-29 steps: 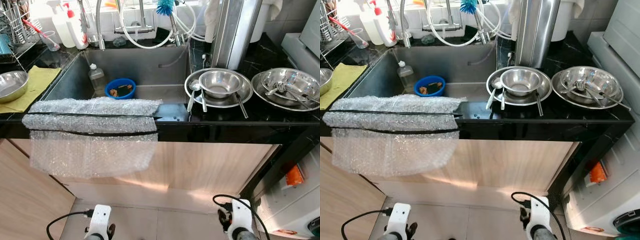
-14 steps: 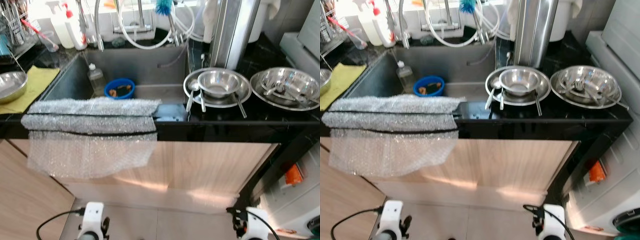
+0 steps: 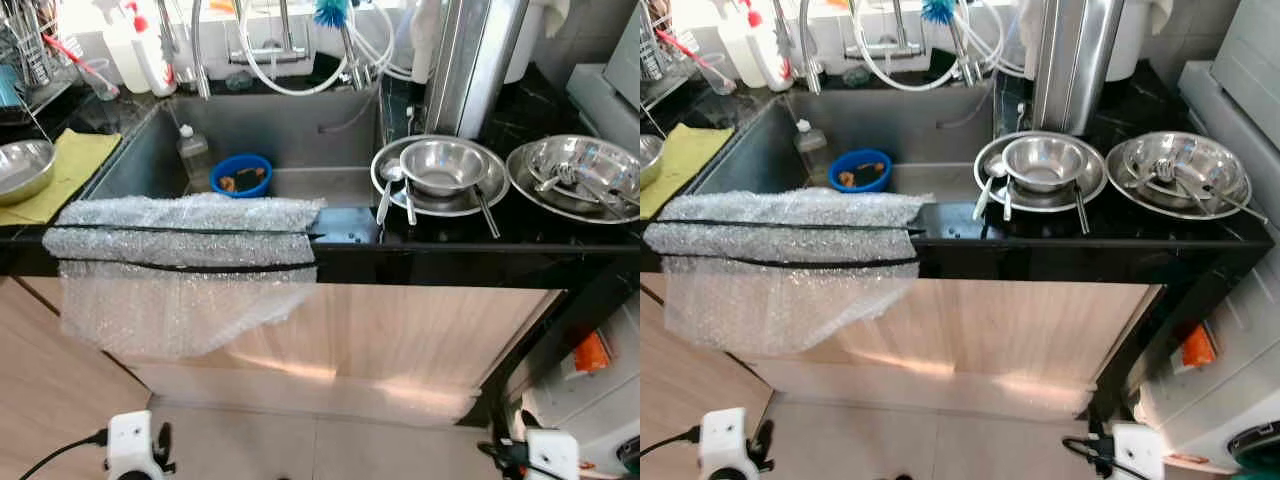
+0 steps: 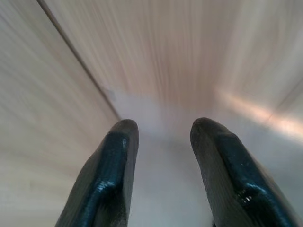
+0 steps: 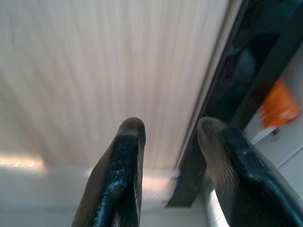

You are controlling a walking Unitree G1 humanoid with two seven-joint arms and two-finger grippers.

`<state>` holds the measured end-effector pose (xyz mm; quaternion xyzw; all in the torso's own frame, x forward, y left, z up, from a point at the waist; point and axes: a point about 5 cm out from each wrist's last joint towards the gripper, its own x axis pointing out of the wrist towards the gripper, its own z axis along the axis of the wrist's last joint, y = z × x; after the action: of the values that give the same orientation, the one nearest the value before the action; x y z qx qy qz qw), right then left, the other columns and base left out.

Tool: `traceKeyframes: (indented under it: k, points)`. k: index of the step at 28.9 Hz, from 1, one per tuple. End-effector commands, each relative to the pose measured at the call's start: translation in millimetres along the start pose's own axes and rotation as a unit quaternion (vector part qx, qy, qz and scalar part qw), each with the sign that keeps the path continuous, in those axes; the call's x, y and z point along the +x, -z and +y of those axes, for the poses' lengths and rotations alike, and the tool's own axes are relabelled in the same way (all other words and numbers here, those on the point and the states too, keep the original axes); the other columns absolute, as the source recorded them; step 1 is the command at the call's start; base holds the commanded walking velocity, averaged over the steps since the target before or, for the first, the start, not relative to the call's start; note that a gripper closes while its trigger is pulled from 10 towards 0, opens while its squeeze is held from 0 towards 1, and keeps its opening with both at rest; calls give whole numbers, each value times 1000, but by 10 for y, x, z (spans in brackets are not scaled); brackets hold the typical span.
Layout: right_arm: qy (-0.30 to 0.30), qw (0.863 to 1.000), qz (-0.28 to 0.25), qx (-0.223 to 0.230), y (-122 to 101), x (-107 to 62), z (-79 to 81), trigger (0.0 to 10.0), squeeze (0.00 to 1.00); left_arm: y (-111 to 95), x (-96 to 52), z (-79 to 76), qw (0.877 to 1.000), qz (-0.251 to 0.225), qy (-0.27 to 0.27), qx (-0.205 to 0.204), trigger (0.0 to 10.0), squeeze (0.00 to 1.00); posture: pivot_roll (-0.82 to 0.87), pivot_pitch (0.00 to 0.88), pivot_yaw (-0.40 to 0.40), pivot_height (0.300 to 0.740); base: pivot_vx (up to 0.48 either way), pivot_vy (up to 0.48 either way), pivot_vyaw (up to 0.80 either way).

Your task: Kitchen organization

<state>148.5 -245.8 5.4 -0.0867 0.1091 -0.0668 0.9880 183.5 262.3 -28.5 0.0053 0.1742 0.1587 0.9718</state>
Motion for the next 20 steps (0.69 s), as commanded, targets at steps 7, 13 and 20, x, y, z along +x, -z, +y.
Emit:
traceKeyframes:
  k: [7, 13, 20]
  points:
    - [40, 996, -81, -16, -538, 101, -83, 10000, 0, -589, -14, 270, 987, -123, -81, -65, 10000, 0, -55, 80, 86, 740, 0, 0, 0]
    - [57, 988, -143, -21, -976, 278, -43, 10000, 0, -1369, 194, 196, 964, -244, -73, -73, 10000, 0, -49, 67, 85, 740, 0, 0, 0]
    - [53, 982, -182, -14, -1326, 373, 53, 10000, 0, -1944, 277, -149, 948, -306, -17, -90, 10000, 0, -58, 59, 88, 740, 0, 0, 0]
